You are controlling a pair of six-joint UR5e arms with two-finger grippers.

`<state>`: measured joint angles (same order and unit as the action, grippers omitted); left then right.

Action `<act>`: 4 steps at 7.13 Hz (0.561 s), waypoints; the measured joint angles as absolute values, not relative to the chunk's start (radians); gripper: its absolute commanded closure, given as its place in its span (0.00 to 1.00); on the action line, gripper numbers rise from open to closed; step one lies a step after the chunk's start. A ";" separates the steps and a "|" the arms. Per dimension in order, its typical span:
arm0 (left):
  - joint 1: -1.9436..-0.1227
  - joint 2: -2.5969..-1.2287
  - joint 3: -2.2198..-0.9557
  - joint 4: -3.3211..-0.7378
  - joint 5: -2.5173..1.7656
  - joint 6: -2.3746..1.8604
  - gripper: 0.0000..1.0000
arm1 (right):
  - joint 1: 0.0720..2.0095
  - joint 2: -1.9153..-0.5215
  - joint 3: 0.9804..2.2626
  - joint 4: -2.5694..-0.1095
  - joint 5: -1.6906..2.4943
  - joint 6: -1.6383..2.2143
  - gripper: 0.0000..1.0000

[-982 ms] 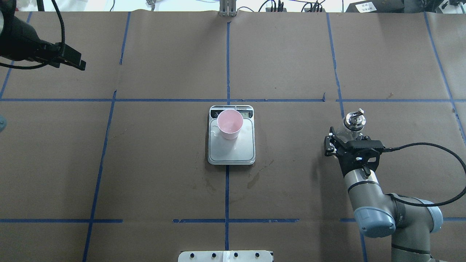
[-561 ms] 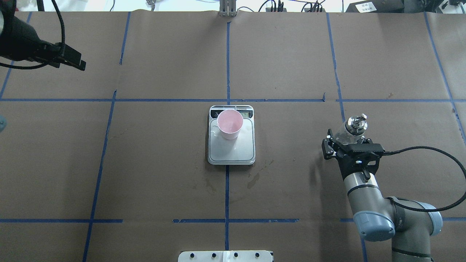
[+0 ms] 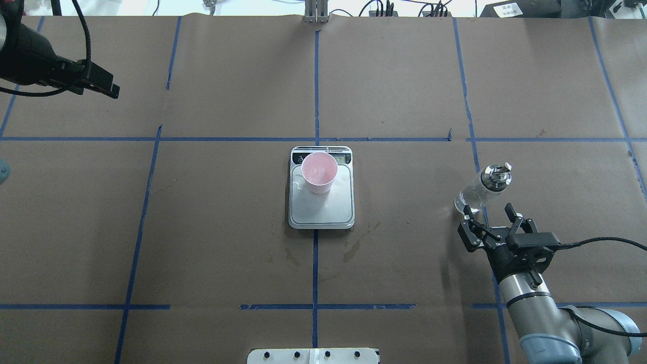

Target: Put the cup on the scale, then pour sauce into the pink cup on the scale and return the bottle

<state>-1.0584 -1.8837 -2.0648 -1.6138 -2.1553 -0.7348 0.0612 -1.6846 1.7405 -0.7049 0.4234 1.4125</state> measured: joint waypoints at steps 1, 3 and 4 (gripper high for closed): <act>-1.058 -1.884 -2.066 -1.614 -2.155 -0.735 0.27 | 0.048 -1.691 1.744 -0.687 0.417 1.413 0.00; -1.059 -1.883 -2.067 -1.614 -2.155 -0.734 0.27 | 0.007 -1.709 1.749 -0.677 0.395 1.413 0.00; -1.060 -1.882 -2.064 -1.614 -2.155 -0.730 0.27 | -0.019 -1.746 1.750 -0.645 0.392 1.413 0.00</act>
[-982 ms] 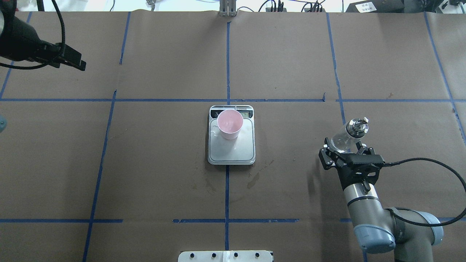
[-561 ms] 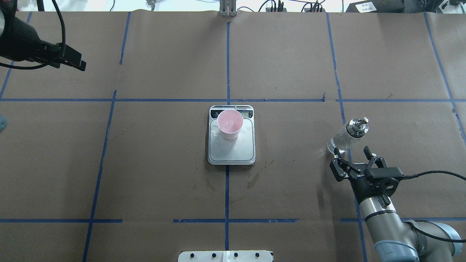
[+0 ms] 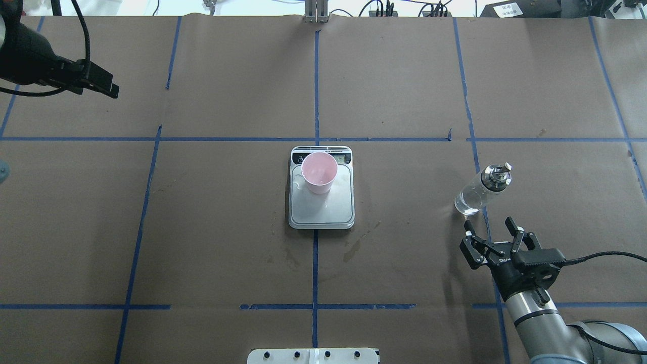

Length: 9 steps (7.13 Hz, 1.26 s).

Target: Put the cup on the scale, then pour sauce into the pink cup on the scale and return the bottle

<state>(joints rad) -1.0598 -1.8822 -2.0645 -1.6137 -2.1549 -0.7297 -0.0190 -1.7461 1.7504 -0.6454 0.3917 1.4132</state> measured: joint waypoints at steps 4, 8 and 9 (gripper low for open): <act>-1.063 -1.871 -2.035 -1.613 -2.155 -0.679 0.28 | -0.058 -2.024 1.735 -0.247 0.481 1.359 0.00; -1.152 -1.852 -1.937 -1.618 -2.252 -0.451 0.27 | 0.357 -2.042 1.696 -0.068 1.081 1.278 0.00; -1.157 -1.848 -1.929 -1.619 -2.262 -0.437 0.27 | 0.535 -2.001 1.673 -0.063 1.307 1.272 0.00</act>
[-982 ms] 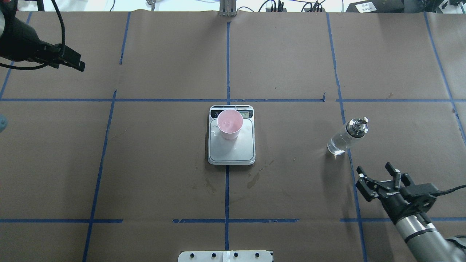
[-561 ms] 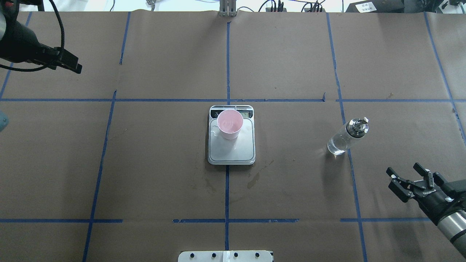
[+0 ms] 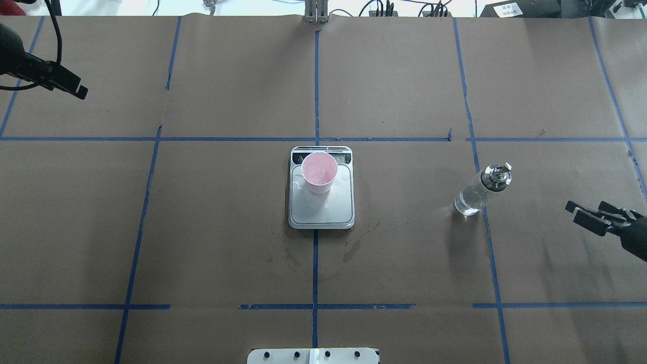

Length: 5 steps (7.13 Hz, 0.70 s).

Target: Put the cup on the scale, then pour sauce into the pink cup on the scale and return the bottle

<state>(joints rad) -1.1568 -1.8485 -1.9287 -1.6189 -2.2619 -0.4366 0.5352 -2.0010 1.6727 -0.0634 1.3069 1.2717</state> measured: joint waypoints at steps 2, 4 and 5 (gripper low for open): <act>-1.160 -1.841 -1.922 -1.622 -2.267 -0.428 0.27 | 0.966 -1.842 1.602 -0.221 1.885 1.211 0.00; -1.193 -1.829 -1.897 -1.625 -2.279 -0.360 0.27 | 1.271 -1.713 1.579 -0.584 2.293 0.959 0.00; -1.220 -1.825 -1.868 -1.624 -2.304 -0.307 0.27 | 1.336 -1.683 1.581 -0.769 2.380 0.791 0.00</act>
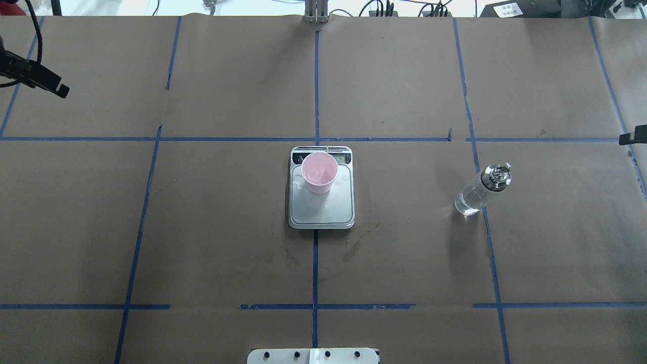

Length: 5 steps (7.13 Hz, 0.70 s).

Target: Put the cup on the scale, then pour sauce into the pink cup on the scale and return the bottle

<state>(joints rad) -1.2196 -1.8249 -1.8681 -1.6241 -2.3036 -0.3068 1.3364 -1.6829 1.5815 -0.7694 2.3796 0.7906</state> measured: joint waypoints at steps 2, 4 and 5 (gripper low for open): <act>-1.265 -1.792 -1.823 -1.627 -2.342 -0.205 0.25 | 1.377 -1.656 1.593 -1.084 2.420 0.509 0.00; -1.305 -1.736 -1.797 -1.630 -2.383 -0.097 0.20 | 1.397 -1.616 1.614 -1.377 2.397 0.261 0.00; -1.323 -1.704 -1.784 -1.631 -2.391 -0.052 0.00 | 1.434 -1.585 1.622 -1.503 2.382 0.145 0.00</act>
